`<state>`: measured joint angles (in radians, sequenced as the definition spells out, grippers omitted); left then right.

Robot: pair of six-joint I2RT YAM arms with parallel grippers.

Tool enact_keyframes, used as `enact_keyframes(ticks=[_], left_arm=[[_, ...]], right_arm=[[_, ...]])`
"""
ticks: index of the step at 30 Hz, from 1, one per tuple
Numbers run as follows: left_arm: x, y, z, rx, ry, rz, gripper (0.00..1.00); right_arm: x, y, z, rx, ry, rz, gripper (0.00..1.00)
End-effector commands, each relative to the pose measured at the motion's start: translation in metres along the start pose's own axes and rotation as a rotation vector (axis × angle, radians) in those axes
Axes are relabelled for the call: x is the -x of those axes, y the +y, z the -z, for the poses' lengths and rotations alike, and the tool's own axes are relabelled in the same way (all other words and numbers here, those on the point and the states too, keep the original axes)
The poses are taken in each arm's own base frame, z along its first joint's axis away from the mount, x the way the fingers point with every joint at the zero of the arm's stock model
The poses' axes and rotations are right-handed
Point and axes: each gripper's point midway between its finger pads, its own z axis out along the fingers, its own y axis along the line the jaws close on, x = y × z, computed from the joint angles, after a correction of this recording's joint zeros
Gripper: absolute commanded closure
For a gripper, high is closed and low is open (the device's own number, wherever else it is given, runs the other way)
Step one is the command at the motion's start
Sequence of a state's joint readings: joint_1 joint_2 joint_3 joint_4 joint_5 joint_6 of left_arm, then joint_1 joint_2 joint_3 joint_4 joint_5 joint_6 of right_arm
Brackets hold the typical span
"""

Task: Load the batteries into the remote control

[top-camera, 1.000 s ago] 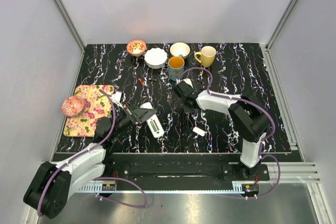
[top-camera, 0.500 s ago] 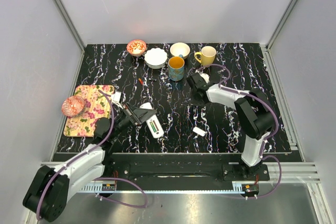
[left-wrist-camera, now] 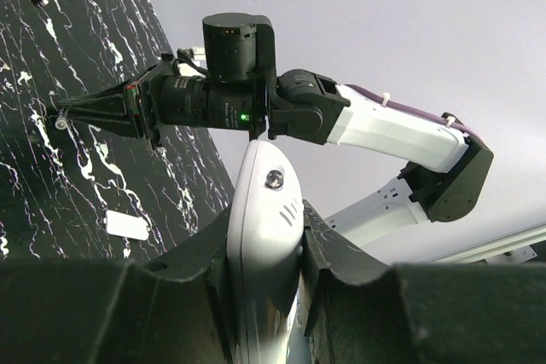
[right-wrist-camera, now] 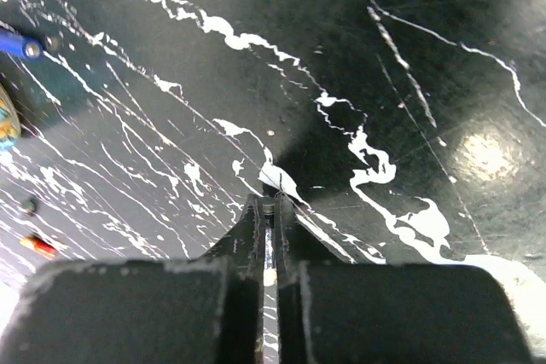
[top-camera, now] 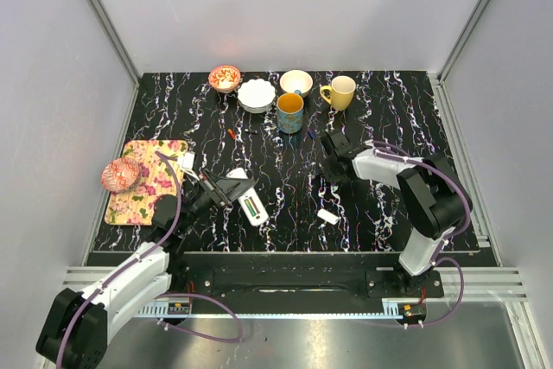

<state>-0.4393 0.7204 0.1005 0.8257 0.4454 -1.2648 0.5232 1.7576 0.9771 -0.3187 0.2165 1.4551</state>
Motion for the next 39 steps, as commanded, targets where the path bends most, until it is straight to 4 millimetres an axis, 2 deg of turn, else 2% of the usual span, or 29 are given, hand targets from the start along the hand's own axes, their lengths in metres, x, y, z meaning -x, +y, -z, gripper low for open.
enact_keyframes(ticks=[1,2,3,7,13,16,17,18,19,20,21,22,23,24,25,26,28,29,32,34,39], left_arm=[[0.011,-0.020,-0.004,-0.055,-0.043,-0.029,1.00],[0.010,-0.019,-0.004,-0.051,-0.040,-0.028,1.00],[0.009,-0.019,-0.004,-0.050,-0.040,-0.030,1.00],[0.008,-0.016,-0.005,-0.039,-0.043,-0.024,1.00],[0.007,-0.013,-0.005,-0.027,-0.041,-0.020,1.00],[0.005,-0.014,-0.004,-0.032,-0.035,-0.021,1.00],[0.006,-0.015,-0.004,-0.034,-0.036,-0.021,1.00],[0.005,-0.015,-0.004,-0.035,-0.033,-0.021,1.00],[0.005,-0.015,-0.003,-0.034,-0.032,-0.020,1.00],[0.005,-0.015,-0.004,-0.033,-0.035,-0.020,1.00],[0.005,-0.014,-0.003,-0.031,-0.036,-0.019,1.00],[0.005,-0.015,-0.004,-0.034,-0.036,-0.022,1.00],[0.006,-0.015,-0.003,-0.034,-0.037,-0.024,1.00],[0.007,-0.014,-0.004,-0.029,-0.044,-0.030,1.00],[0.007,-0.012,-0.003,-0.020,-0.047,-0.032,1.00],[0.007,-0.011,-0.003,-0.013,-0.050,-0.034,1.00],[0.008,-0.009,-0.002,-0.005,-0.055,-0.041,1.00],[0.008,-0.009,-0.002,-0.003,-0.056,-0.042,1.00],[0.009,-0.010,-0.003,0.006,-0.055,-0.050,1.00],[0.007,-0.008,-0.002,0.021,-0.042,-0.063,1.00],[0.010,-0.006,0.001,0.043,-0.058,-0.086,1.00]], right_arm=[[0.005,-0.027,-0.008,-0.101,-0.047,-0.216,0.96],[0.006,-0.028,-0.008,-0.119,-0.052,-0.202,0.91],[0.007,-0.028,-0.008,-0.127,-0.055,-0.202,0.78],[0.005,-0.039,-0.009,-0.196,-0.053,-0.176,0.59],[0.005,-0.047,-0.006,-0.222,-0.049,-0.113,0.48],[0.017,-0.030,0.013,-0.161,-0.105,0.035,0.46],[0.022,-0.013,0.026,-0.093,-0.116,0.150,0.44],[0.025,-0.006,0.033,-0.063,-0.118,0.223,0.43],[0.030,0.000,0.043,-0.029,-0.123,0.388,0.43],[0.031,0.016,0.050,0.036,-0.134,0.474,0.41],[0.026,0.023,0.054,0.083,-0.109,0.570,0.39],[0.028,0.024,0.061,0.124,-0.111,0.743,0.38],[0.026,0.036,0.064,0.197,-0.122,0.810,0.37],[0.021,0.039,0.067,0.246,-0.104,0.876,0.32],[0.019,0.035,0.064,0.274,-0.104,0.994,0.26],[0.016,0.041,0.064,0.317,-0.103,1.035,0.15],[0.008,0.044,0.055,0.321,-0.057,1.136,0.08],[0.005,0.036,0.051,0.282,-0.012,1.171,0.08],[-0.008,0.035,0.034,0.249,0.036,1.256,0.07],[-0.008,0.037,0.026,0.220,0.022,1.315,0.08],[-0.014,0.040,0.016,0.210,0.035,1.377,0.09]])
